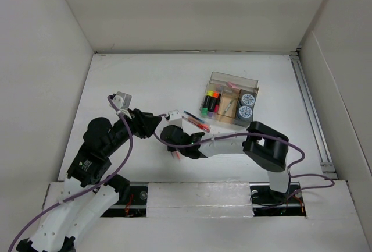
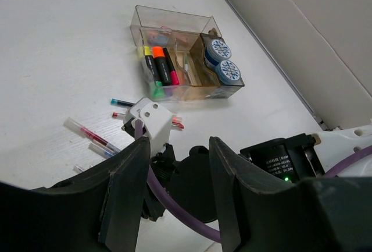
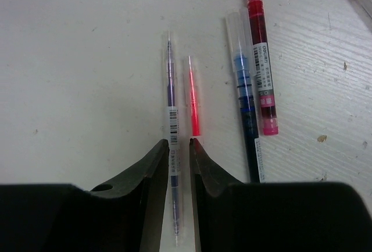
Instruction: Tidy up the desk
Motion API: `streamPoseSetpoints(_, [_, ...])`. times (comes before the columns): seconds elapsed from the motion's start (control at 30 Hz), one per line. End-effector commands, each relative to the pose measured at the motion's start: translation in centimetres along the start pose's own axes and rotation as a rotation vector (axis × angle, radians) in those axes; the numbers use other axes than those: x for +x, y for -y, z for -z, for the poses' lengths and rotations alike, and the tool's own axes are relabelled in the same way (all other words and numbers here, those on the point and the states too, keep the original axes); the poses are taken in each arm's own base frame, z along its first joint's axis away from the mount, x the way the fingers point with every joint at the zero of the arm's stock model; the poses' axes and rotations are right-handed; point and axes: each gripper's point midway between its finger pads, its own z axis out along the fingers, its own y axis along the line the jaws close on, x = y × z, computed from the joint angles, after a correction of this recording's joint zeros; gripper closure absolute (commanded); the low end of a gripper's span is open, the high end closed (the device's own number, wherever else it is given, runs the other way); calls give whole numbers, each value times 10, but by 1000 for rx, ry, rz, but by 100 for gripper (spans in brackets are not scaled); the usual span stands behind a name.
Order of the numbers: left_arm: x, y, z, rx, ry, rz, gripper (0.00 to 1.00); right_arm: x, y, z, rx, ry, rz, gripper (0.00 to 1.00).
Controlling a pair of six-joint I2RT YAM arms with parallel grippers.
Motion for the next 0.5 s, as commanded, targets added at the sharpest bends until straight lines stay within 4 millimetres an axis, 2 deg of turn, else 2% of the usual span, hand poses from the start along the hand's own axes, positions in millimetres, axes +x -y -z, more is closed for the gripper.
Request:
streamPoseSetpoints(0.0, [-19,8,2,32,67,-26,58,-9,-14,-2,-26,18,4,74])
streamPoseSetpoints(0.2, [-18,8,1,31,62,-25,58,-5,-21,-6,-32,13,12,75])
streamPoseSetpoints(0.23, [-19,9,2,35,67,-26,58,3,-19,-5,-18,-9,32,76])
streamPoseSetpoints(0.47, [-17,9,2,35,62,-25,58,15,-14,-16,40,-27,65,77])
